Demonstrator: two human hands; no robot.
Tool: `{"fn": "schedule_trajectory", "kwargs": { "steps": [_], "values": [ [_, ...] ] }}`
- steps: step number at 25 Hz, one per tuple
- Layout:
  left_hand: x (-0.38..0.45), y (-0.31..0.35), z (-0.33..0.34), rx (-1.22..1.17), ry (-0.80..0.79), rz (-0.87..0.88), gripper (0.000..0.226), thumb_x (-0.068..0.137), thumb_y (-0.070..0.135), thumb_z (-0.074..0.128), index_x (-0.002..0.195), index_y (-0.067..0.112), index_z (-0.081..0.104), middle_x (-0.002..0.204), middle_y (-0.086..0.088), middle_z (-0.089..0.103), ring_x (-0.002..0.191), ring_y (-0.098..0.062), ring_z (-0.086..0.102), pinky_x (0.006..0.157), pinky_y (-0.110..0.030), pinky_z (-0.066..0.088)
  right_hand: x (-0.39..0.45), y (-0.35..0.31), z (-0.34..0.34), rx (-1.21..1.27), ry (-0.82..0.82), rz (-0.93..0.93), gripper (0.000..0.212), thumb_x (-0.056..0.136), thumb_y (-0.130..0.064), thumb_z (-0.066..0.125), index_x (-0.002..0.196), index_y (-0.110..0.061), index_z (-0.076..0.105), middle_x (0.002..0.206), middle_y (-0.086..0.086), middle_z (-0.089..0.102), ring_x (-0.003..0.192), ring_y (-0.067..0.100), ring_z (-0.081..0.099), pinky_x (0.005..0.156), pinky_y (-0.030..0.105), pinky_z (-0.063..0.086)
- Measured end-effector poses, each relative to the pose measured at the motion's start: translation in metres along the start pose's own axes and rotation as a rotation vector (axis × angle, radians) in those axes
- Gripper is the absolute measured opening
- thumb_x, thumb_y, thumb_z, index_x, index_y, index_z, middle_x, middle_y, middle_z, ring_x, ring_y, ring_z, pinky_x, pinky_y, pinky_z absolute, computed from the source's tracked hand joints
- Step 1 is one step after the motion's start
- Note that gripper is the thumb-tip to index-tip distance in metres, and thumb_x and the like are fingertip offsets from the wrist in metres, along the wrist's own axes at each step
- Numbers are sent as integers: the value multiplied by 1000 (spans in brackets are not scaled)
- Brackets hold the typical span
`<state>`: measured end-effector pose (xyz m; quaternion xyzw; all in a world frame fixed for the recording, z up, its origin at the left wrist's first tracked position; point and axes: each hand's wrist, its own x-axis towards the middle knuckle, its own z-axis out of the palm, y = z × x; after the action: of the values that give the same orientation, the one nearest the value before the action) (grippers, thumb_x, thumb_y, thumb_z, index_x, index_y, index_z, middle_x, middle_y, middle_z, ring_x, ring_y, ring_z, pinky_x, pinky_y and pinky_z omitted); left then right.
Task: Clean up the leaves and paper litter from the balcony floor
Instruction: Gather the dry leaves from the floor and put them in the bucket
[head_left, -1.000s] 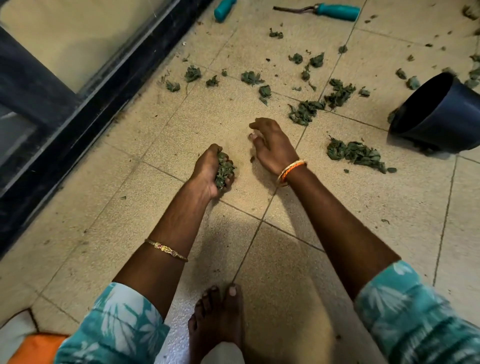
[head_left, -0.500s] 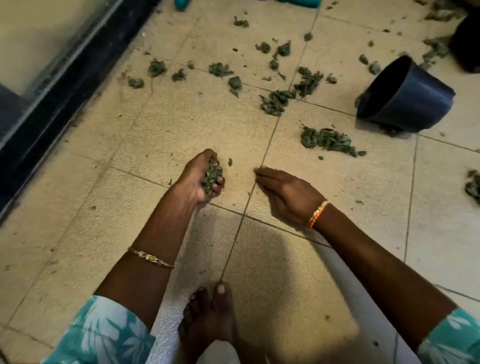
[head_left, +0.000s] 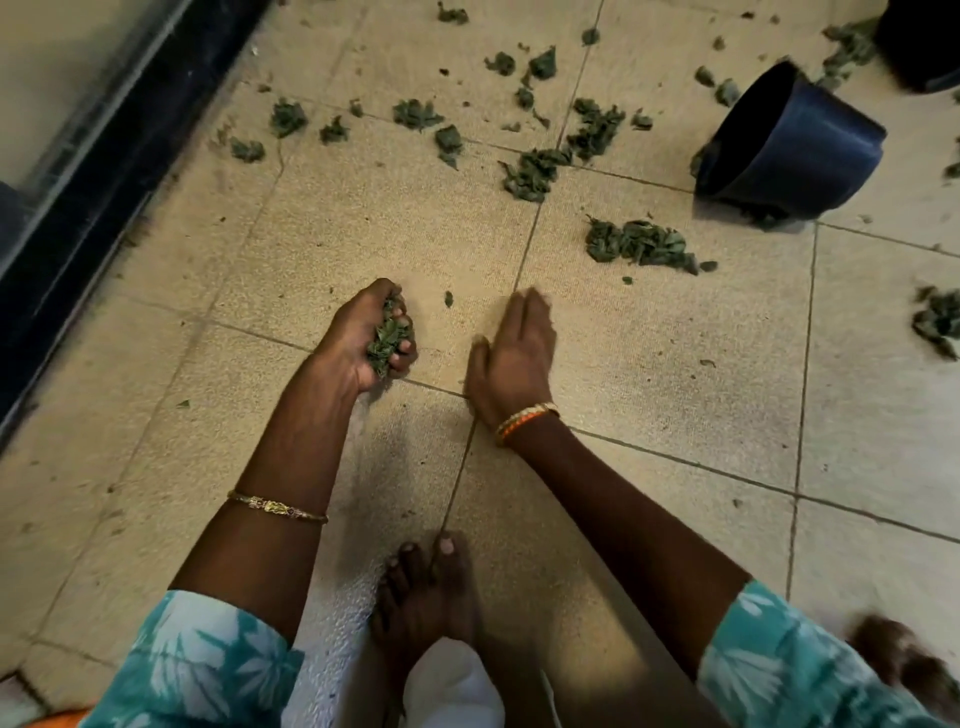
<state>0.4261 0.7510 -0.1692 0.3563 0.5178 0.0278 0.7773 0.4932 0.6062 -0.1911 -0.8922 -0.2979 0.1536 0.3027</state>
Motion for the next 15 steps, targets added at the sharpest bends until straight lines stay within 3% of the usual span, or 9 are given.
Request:
{"fn": "schedule_trajectory", "kwargs": {
  "steps": [2,5,8,11,13,15],
  "values": [
    [-2,2,-7,-18,7,15,34,92,28,41,60,21,35,44,5,38,32,-11,32,34,-11,24,16,-22,13,17,-66,-94,65,88,-15,47,144,4,21,152,26,14,143,37,9,117,46,9],
    [-4,3,-15,-50,11,29,34,93,29,42,61,21,36,44,5,39,32,-11,32,34,-11,25,23,-24,23,-94,-199,-382,59,85,1,46,142,0,31,152,23,20,142,36,13,116,48,15],
    [-4,2,-17,-76,18,28,33,93,29,42,62,20,38,46,5,40,32,-11,34,33,-11,25,17,13,7,-158,-230,-661,40,96,-12,48,136,-9,46,146,11,39,137,24,33,113,30,26],
    [-5,4,-12,-72,4,20,33,93,29,42,61,20,38,45,4,41,32,-11,35,33,-10,24,16,38,-14,-193,-49,-894,23,84,-4,64,106,-1,68,112,16,65,100,32,63,83,33,54],
    [-6,5,-10,-69,-13,-1,33,93,30,42,62,20,38,45,4,41,32,-11,35,33,-10,25,30,39,-17,-249,-77,-950,15,70,6,72,84,-1,70,92,14,69,80,33,63,60,33,56],
    [-7,4,-10,-61,-12,-17,33,93,30,44,62,20,39,47,3,42,32,-11,36,32,-11,25,38,29,-24,-306,-151,-932,14,66,9,71,74,-3,70,82,12,69,73,31,62,56,33,54]
  ]
}}
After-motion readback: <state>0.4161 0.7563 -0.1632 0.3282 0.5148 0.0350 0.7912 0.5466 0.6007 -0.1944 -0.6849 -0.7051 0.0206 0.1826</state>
